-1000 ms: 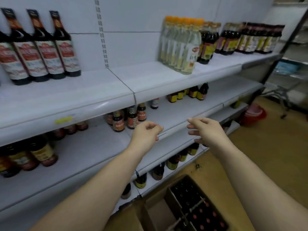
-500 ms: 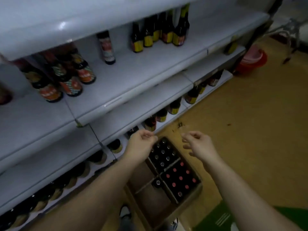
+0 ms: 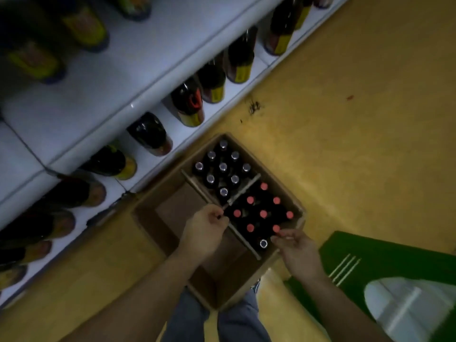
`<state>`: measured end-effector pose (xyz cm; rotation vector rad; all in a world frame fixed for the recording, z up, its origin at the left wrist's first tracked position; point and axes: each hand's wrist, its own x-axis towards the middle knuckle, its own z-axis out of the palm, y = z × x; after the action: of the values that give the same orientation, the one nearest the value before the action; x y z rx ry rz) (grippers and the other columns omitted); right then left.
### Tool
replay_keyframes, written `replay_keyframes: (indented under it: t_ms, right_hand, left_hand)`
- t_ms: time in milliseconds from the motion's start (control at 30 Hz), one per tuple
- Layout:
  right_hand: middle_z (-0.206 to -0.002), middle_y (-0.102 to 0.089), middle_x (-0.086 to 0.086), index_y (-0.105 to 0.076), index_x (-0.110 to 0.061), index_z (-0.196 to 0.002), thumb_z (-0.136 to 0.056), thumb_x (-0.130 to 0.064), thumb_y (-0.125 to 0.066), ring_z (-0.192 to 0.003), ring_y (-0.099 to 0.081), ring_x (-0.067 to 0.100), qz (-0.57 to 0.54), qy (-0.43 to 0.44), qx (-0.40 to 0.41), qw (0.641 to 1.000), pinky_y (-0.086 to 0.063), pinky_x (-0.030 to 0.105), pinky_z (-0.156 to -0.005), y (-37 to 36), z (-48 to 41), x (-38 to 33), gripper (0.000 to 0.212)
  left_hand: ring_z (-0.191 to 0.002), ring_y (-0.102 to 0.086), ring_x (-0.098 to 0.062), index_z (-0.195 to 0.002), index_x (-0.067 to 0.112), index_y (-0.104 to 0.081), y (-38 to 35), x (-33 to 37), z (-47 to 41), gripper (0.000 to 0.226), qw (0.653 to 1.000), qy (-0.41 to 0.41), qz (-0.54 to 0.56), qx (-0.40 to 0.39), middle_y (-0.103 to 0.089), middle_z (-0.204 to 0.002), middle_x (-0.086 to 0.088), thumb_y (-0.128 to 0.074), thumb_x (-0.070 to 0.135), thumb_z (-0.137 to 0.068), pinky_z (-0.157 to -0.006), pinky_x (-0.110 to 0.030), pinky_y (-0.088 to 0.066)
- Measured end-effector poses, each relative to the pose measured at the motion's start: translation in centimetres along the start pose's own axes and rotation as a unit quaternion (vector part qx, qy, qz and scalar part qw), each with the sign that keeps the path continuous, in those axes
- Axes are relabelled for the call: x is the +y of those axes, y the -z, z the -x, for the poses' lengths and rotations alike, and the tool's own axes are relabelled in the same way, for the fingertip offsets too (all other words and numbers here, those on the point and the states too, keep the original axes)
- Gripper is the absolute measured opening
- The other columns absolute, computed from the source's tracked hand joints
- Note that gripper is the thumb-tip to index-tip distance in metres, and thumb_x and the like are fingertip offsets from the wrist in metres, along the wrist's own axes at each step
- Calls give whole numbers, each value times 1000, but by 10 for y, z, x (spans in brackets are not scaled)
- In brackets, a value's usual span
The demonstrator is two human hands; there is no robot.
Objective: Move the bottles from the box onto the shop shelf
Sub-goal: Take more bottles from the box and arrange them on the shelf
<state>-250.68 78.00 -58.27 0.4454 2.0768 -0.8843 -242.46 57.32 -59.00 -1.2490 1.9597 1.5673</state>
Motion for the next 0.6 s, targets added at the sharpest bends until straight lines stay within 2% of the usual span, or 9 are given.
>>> replay_keyframes:
  t_ms: [100,167,233,300,400,500,600]
  right_hand:
    - [-84,-73,-8,-66,-22,-109,-92,-28,-75,-81,-68,13,19,-3,15,1000,-47,27,-66,-24,-47,40,20]
    - [-75,-69,-13,-64,-22,-109,-93,-27,-73,-71,-64,7,47,3,16,999,-43,23,-60,-38,-74,58,19]
    - [-76,-67,-16,-62,-23,-114,-94,-28,-70,-72,-64,7,75,-2,17,997,-50,27,-64,-52,-100,75,21]
    - [-84,-69,-11,-60,-24,-122,-95,-30,-67,-77,-67,11,112,-2,13,994,-55,32,-71,-65,-120,92,28]
    - [-97,-67,0,-48,-29,-137,-97,-33,-60,-79,-67,19,226,18,-12,974,-55,32,-65,-78,-141,118,42]
    - [-104,-64,6,-34,-30,-147,-99,-35,-58,-81,-66,22,314,41,-37,948,-52,29,-62,-89,-156,136,55]
    - [-113,-64,10,-28,-29,-152,-99,-35,-56,-87,-66,27,352,50,-43,934,-54,33,-66,-98,-167,146,60]
  left_hand:
    - [-73,-63,-14,-89,37,-58,-29,-44,-40,14,999,16,-37,-20,-66,-82,7,-66,29,-98,-60,-25,-45]
    - [-71,-64,-17,-95,38,-60,-47,-70,-62,7,997,24,-69,-30,-66,-79,8,-64,33,-97,-58,-27,-46]
    - [-76,-65,-28,-95,35,-60,-62,-96,-82,2,994,34,-101,-37,-62,-73,9,-61,33,-97,-65,-37,-51]
    - [-86,-67,-32,-100,33,-60,-73,-117,-98,3,990,39,-131,-46,-62,-80,6,-59,34,-97,-74,-46,-57]
    - [-94,-66,-26,-118,36,-57,-84,-140,-116,24,978,34,-204,-39,-64,-107,0,-57,41,-95,-82,-47,-60]
    - [-107,-63,-26,-139,37,-48,-96,-158,-129,48,970,24,-239,-37,-61,-124,-2,-57,45,-93,-89,-46,-58]
    - [-112,-63,-26,-145,32,-44,-109,-169,-138,53,967,2,-254,-29,-63,-128,-5,-60,38,-95,-90,-45,-56]
